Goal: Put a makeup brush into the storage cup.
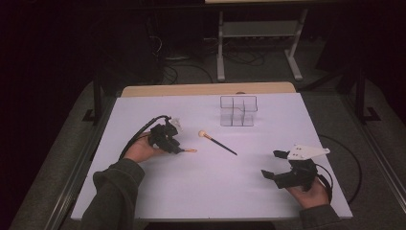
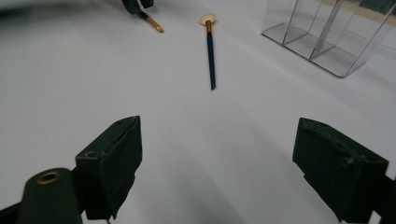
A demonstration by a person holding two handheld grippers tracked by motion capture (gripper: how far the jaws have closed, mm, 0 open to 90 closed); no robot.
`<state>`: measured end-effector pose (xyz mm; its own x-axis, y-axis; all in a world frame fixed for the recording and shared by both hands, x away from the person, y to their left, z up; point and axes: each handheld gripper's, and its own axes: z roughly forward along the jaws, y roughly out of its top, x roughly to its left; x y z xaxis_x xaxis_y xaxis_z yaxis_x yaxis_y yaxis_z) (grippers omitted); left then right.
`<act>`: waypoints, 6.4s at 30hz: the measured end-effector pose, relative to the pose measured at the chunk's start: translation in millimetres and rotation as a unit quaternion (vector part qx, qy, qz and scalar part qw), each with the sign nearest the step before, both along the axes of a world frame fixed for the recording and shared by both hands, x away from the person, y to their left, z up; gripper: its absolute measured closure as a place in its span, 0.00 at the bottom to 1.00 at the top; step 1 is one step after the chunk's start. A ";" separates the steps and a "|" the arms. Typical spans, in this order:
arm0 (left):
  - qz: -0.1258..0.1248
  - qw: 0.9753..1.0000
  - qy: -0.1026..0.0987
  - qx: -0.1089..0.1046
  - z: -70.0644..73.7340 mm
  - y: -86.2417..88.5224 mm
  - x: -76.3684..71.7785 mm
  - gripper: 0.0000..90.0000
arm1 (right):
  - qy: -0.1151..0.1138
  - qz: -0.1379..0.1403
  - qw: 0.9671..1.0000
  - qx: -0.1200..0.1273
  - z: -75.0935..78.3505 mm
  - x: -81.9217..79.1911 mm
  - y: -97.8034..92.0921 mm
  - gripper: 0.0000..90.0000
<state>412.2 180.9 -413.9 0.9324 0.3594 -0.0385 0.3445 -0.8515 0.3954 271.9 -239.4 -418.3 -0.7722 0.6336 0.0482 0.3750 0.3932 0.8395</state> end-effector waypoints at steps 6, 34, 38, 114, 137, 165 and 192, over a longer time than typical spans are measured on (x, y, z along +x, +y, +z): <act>-0.006 1.000 0.001 0.008 -1.6 -1.0 0.3 0.78 | 0.000 0.000 1.000 -0.002 -0.2 0.2 0.4 0.17; -0.008 0.999 -0.014 0.040 -4.8 -9.1 -3.8 0.92 | 0.001 0.001 1.000 -0.005 -0.7 0.1 0.6 0.17; -0.003 0.999 -0.008 0.035 -4.9 -8.2 -2.3 0.92 | 0.001 0.000 1.000 -0.005 -1.0 0.2 0.5 0.17; -0.022 0.998 -0.013 -0.059 50.0 9.6 -38.2 0.93 | 0.012 0.015 1.000 -0.016 -2.9 0.6 11.0 0.17; -0.052 0.994 -0.027 -0.091 63.6 7.0 -59.6 0.93 | 0.016 0.056 0.998 -0.022 11.9 2.7 28.2 0.17; -0.086 0.989 -0.031 -0.120 65.2 -2.1 -83.3 0.93 | 0.030 0.114 0.993 -0.013 32.5 13.9 62.1 0.18; -0.130 0.981 -0.035 -0.139 67.4 -25.8 -100.0 0.93 | 0.040 0.181 0.983 -0.016 50.9 27.6 101.6 0.21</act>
<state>312.3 155.2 -346.5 0.9950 0.0939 -0.0340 0.0939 -0.7633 0.6392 299.4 -137.8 -367.4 -0.9415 0.3208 0.1032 0.2709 0.5385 0.7979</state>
